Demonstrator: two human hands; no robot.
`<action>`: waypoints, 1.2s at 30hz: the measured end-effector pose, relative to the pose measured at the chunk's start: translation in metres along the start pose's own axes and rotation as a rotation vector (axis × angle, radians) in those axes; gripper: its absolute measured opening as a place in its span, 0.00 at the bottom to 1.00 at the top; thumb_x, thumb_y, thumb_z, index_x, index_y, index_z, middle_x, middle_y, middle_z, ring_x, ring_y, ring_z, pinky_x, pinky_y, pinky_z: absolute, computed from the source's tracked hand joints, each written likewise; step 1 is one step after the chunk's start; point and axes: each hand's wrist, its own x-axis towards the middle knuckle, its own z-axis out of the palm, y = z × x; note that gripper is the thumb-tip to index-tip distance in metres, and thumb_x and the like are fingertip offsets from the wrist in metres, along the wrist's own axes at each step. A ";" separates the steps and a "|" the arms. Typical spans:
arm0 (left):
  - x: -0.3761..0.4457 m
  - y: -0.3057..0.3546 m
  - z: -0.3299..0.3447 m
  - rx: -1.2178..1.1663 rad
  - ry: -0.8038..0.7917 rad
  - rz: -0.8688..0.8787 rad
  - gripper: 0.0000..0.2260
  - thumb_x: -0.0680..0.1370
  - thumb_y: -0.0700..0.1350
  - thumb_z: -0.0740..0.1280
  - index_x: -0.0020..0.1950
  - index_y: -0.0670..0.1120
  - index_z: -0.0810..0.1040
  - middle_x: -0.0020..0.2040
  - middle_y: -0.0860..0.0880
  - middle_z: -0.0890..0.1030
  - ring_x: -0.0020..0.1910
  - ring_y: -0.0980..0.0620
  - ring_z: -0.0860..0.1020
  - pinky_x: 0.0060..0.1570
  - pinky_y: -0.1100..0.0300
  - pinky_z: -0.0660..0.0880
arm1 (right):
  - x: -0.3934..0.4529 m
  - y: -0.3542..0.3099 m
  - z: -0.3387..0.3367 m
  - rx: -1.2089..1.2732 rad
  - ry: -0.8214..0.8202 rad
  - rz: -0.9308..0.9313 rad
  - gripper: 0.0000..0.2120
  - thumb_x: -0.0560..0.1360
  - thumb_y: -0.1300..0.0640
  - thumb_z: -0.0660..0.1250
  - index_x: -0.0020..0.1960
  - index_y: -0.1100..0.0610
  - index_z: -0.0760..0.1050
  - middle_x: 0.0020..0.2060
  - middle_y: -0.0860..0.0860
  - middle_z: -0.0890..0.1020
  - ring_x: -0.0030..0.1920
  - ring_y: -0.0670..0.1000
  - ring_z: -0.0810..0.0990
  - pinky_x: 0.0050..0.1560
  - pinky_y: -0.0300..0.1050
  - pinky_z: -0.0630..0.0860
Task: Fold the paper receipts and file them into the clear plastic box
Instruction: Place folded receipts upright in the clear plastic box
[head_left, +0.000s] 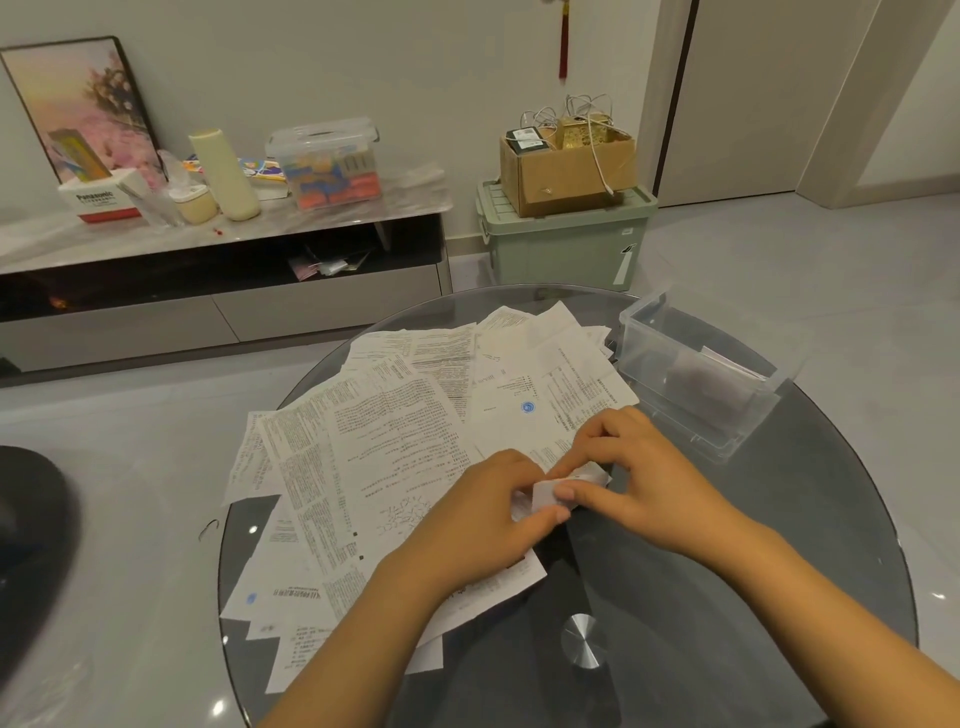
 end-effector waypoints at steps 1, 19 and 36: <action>0.000 0.000 0.000 -0.013 0.023 -0.001 0.09 0.76 0.55 0.66 0.51 0.52 0.77 0.49 0.57 0.76 0.48 0.60 0.74 0.49 0.64 0.72 | 0.001 0.001 0.002 -0.001 -0.005 0.007 0.08 0.70 0.47 0.71 0.49 0.40 0.78 0.46 0.36 0.72 0.53 0.41 0.67 0.55 0.35 0.66; 0.007 -0.007 -0.003 0.117 0.041 -0.108 0.32 0.75 0.46 0.70 0.74 0.56 0.57 0.68 0.55 0.61 0.67 0.57 0.64 0.58 0.68 0.63 | 0.014 0.011 0.033 -0.103 -0.079 0.205 0.29 0.72 0.51 0.70 0.69 0.41 0.61 0.51 0.43 0.69 0.53 0.43 0.61 0.57 0.38 0.57; -0.001 -0.011 -0.004 0.342 0.005 -0.020 0.20 0.73 0.59 0.67 0.62 0.55 0.73 0.59 0.57 0.69 0.59 0.57 0.66 0.60 0.62 0.65 | 0.011 0.017 0.021 -0.276 -0.224 -0.009 0.17 0.74 0.45 0.66 0.63 0.44 0.75 0.64 0.37 0.72 0.67 0.43 0.58 0.60 0.37 0.50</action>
